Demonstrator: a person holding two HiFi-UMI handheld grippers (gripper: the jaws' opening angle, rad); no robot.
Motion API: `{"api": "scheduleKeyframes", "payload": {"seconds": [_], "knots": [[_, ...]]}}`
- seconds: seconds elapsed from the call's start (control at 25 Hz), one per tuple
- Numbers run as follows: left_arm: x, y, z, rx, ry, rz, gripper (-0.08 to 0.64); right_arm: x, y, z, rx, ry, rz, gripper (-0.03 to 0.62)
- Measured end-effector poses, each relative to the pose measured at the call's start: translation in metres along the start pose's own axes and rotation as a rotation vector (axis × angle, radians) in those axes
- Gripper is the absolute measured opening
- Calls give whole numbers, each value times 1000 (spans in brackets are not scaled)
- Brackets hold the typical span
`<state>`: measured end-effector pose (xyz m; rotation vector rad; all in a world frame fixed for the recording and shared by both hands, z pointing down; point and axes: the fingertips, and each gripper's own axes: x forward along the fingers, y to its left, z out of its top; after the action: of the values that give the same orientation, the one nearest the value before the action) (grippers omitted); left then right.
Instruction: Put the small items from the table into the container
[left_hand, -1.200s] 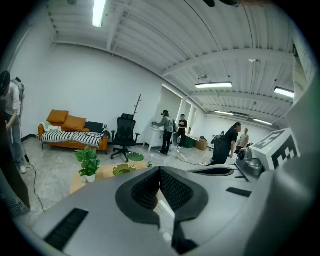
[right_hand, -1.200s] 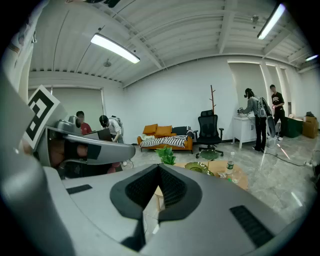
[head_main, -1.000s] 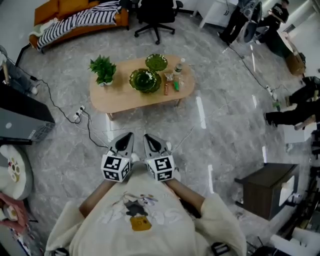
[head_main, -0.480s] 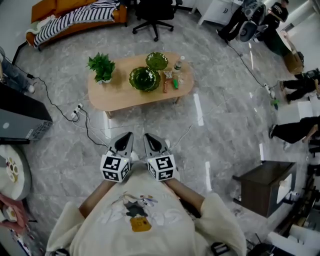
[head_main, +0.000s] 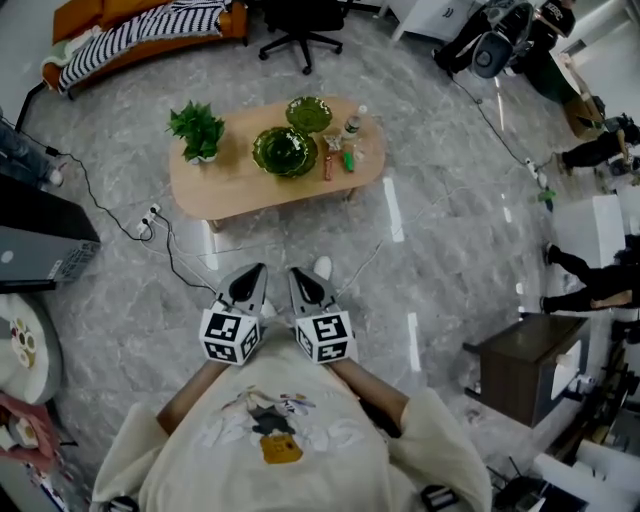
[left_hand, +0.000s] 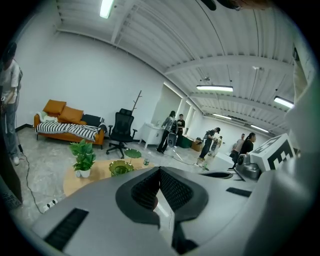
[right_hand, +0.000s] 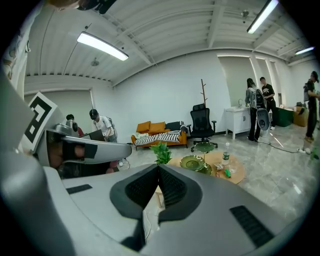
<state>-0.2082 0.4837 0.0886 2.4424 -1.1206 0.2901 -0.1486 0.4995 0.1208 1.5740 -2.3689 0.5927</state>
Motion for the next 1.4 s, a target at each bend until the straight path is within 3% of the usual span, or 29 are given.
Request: {"api": "scheduleKeyframes", "payload": {"seconds": [0.44,0.72,1.0,1.4], "knots": [[86,13,27,-5,43,30,8,51,-73,28,37,14,18,5],[181,9,86,48,36,36,8,100,-174,96,103,-29,1,5],[268,-3,123,8,44,73,8,126,-256,137,117,-48,38,5],[346,-23,120,-31,105,106,8,147,-331,125,128,3,69,5]]}}
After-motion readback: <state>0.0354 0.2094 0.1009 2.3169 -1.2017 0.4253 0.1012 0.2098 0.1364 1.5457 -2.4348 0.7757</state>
